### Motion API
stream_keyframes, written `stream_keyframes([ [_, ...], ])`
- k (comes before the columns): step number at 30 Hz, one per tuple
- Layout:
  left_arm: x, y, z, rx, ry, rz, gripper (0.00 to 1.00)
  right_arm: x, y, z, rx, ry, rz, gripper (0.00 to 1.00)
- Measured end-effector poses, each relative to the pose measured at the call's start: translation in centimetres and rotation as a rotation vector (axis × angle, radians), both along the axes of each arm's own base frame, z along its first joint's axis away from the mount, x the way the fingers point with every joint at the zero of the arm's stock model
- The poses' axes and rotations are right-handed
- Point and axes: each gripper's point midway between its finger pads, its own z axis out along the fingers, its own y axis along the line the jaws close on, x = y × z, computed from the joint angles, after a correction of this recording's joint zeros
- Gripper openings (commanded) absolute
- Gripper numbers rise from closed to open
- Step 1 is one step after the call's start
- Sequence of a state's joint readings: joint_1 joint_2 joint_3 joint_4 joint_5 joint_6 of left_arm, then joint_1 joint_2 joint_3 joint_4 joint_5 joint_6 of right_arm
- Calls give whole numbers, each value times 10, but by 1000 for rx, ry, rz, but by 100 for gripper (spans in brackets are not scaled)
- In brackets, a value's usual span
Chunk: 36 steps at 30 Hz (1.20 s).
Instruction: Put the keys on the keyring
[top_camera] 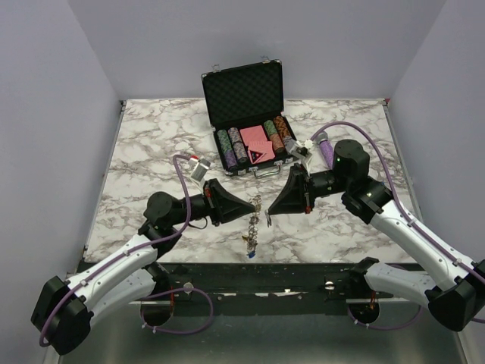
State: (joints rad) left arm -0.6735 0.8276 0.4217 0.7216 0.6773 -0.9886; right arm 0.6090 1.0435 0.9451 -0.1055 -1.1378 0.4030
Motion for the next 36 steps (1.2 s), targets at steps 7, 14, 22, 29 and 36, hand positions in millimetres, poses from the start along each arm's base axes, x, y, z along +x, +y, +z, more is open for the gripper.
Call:
stream_keyframes([
  [7,-3,3,6,-18,-74,-16,0,5,-1,-9,-22,-42,-20,0],
  [14,-8,5,1,-37,-113,-30,0,8,1,-8,-22,-84,-15,0],
  [22,-11,7,7,-79,-186,-26,0,10,2,-9,-16,-105,0,0],
  [29,-12,8,15,-118,-251,-20,0,12,4,-6,-5,-133,17,0],
  [36,-10,6,14,-146,-261,-27,0,10,5,5,26,-184,52,0],
])
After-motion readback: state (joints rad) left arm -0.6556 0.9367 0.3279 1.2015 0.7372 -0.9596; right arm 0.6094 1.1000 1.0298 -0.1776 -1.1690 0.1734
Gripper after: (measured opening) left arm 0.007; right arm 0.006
